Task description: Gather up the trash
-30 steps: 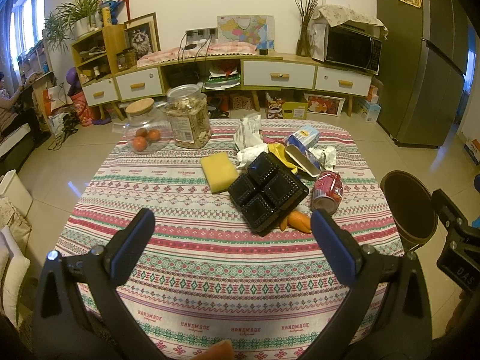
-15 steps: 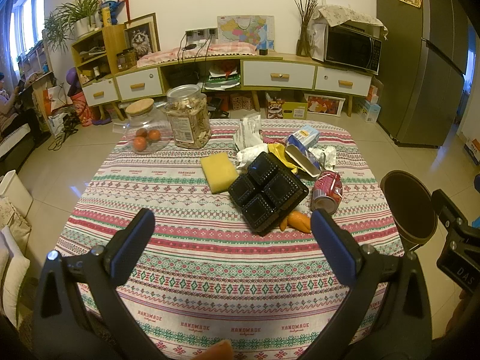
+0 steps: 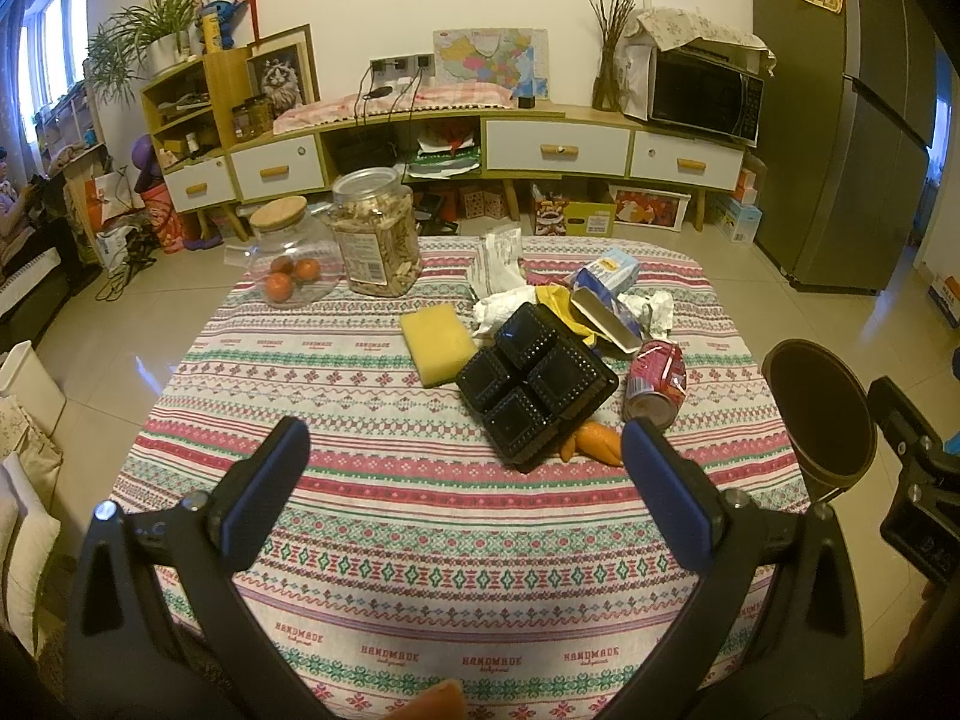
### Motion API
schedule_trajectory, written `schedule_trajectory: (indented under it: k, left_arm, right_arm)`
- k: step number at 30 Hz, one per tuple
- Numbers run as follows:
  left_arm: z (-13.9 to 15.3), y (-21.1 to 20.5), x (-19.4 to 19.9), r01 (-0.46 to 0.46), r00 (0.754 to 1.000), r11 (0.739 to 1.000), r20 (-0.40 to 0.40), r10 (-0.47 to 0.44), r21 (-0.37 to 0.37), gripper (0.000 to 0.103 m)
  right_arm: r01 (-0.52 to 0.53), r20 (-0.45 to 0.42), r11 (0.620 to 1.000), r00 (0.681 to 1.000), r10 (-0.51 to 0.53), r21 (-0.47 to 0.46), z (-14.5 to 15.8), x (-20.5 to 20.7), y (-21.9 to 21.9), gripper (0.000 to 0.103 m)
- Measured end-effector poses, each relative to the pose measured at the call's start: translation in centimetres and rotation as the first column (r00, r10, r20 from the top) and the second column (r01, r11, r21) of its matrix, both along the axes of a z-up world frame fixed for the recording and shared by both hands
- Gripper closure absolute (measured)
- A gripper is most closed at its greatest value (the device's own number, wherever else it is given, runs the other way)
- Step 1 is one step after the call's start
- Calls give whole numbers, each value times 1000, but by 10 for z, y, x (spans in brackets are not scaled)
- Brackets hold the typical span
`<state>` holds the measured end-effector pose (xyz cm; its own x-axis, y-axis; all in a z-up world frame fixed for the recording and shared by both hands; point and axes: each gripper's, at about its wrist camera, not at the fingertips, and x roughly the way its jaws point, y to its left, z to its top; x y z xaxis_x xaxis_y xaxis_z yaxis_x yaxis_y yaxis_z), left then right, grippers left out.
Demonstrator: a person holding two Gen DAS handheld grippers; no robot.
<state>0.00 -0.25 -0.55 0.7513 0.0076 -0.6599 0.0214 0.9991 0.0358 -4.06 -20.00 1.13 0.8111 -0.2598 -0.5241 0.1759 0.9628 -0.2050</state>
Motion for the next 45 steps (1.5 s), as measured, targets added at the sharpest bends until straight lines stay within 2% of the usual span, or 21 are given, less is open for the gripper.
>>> schedule_trajectory:
  k: [13, 17, 22, 24, 26, 29, 31, 33, 35, 37, 39, 41, 45]
  left_arm:
    - [0, 1, 6, -5, 1000, 1000, 10, 5, -18, 0]
    - [1, -2, 15, 27, 1000, 999, 10, -27, 18, 0]
    - [13, 3, 44, 112, 994, 994, -11, -112, -6, 0]
    - [16, 4, 62, 141, 989, 989, -49, -142, -35, 0]
    - [15, 4, 89, 187, 975, 980, -112, -193, -61, 0]
    - [2, -1, 121, 230, 949, 971, -206, -237, -58, 0]
    - [-14, 3, 138, 229, 936, 969, -254, -244, -90, 0]
    - [-36, 9, 153, 198, 916, 967, -322, -241, -160, 0]
    - [-63, 14, 172, 144, 869, 954, -427, -249, -264, 0]
    - [-76, 13, 187, 93, 841, 942, -481, -248, -323, 4]
    - [-76, 5, 195, 81, 841, 939, -483, -244, -333, 4]
    - [-76, -8, 200, 88, 852, 948, -469, -230, -305, 4]
    - [-92, -29, 211, 73, 846, 962, -495, -199, -263, 4]
  right_arm:
    - [4, -2, 998, 1000, -4, 66, 13, -2, -11, 0]
    - [17, -75, 996, 997, -10, 91, 18, 8, -16, 0]
    - [12, -153, 992, 988, 7, 123, 27, 33, -26, 0]
    - [6, -174, 989, 985, 21, 148, 28, 46, -30, 0]
    - [-2, -201, 977, 979, 46, 211, 26, 65, -38, 0]
    - [21, -228, 967, 973, 38, 253, 16, 88, -49, 0]
    - [31, -242, 966, 970, 33, 255, 1, 99, -53, 0]
    - [33, -285, 967, 958, 41, 251, -14, 109, -55, 0]
    - [48, -323, 969, 946, 34, 242, -31, 123, -62, 0]
    - [83, -342, 971, 940, -1, 226, -41, 135, -67, 0]
    - [98, -359, 965, 933, -5, 243, -48, 146, -70, 0]
    - [87, -369, 954, 929, 26, 286, -54, 156, -69, 0]
    - [89, -377, 963, 926, 14, 253, -59, 171, -63, 0]
